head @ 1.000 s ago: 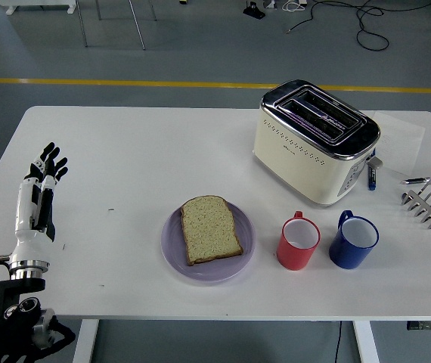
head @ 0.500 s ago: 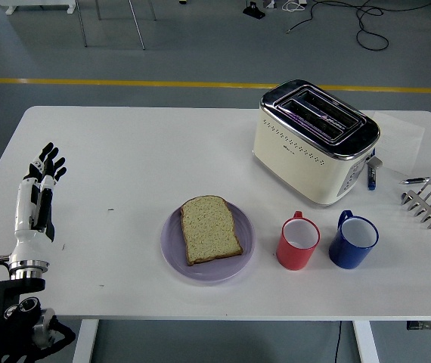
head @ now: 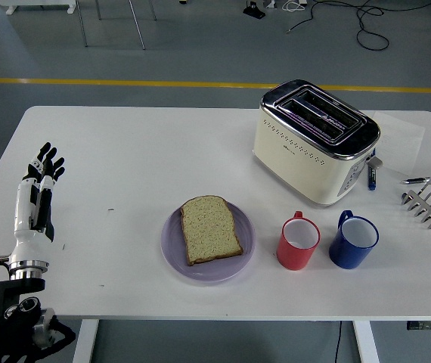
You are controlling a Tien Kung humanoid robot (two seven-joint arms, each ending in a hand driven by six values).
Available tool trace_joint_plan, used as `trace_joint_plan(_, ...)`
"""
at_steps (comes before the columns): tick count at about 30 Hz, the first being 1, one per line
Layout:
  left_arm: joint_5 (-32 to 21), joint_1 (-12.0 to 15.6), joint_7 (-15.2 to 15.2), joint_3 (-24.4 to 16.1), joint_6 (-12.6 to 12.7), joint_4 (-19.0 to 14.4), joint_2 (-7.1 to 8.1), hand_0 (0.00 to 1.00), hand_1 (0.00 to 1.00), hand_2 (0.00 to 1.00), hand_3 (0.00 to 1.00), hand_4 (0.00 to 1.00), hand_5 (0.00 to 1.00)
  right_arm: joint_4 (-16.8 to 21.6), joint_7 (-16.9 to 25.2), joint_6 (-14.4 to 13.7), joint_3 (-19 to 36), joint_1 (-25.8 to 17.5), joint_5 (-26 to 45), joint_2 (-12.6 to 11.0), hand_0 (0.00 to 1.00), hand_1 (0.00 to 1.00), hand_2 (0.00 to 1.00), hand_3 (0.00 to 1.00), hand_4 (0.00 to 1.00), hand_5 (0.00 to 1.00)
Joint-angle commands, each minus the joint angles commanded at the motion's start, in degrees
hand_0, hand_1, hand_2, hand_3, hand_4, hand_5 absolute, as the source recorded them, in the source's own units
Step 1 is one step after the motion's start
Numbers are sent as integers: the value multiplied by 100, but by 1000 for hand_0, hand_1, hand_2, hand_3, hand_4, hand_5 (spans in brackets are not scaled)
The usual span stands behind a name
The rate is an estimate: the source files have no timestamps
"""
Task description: Push plate across desktop,pick up the break from the machine,place the break in the plate
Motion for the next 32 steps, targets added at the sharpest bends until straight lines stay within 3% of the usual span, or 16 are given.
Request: trace_joint_plan(32,-34,37,-59,174,50,27,33,889,927,989,970,543,915,-51,-108,8,1,-112,168,-107,840,801,822,830,522,529)
